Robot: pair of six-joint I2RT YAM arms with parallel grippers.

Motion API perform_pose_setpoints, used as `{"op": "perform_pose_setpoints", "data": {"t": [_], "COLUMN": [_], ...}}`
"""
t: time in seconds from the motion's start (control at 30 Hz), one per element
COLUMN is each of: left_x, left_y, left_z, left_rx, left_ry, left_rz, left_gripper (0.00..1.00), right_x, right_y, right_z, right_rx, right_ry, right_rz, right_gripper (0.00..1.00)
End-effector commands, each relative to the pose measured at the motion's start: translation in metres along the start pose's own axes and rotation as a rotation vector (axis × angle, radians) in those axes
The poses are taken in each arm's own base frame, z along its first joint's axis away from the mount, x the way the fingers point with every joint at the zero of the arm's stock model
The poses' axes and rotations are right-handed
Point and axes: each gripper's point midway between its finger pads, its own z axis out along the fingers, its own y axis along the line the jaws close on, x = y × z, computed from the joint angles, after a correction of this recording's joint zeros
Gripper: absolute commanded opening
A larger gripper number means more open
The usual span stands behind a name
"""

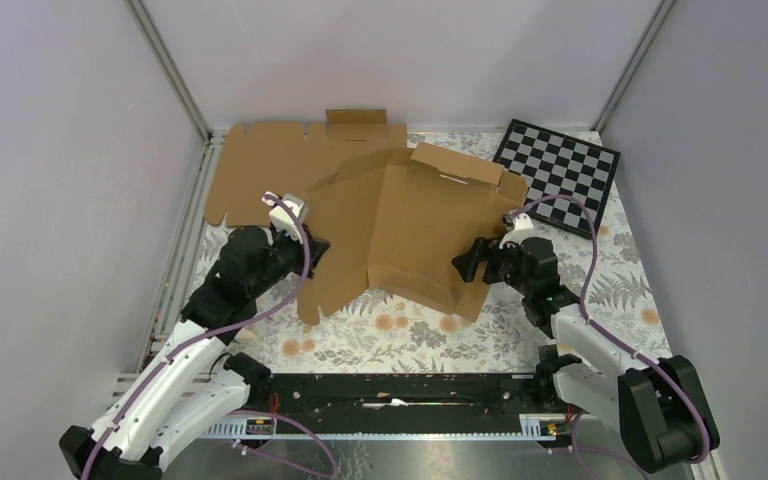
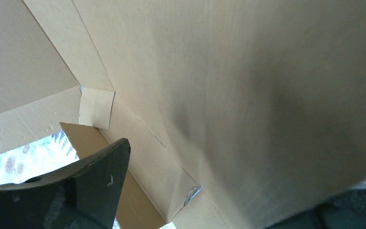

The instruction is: Fold the paper box

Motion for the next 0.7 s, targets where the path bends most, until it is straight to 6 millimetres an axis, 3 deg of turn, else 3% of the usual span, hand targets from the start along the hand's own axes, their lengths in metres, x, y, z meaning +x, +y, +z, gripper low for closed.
{"op": "perform_pose_setpoints", "data": {"t": [0.0, 0.23, 0.43, 0.67], "left_x": [-0.049, -0.032, -0.037, -0.031], "left_y": [-0.020, -0.016, -0.013, -0.006], "left_z": [-0.009, 0.008, 0.008, 0.002], "left_rx": [0.073, 0.063, 0.059, 0.036], "left_ry": [-0.155, -0.107, -0.115, -0.113], "left_rz": [-0.078, -0.091, -0.015, 0.080], "left_gripper": [0.00, 0.00, 0.00, 0.00], "right_x": [0.012, 0.023, 0.020, 0.021], "right_y": [0.000, 0.011, 0.015, 0.015], "right_z": [-0.002, 0.004, -0.004, -0.011], "right_rx": [0.010, 0.034, 0.039, 0.020], "right_ry": [0.040, 0.075, 0.024, -0.061], "right_rz": [-0.065, -0.115, -0.126, -0.071], "right_gripper": [0.91, 0.91, 0.99, 1.00]}}
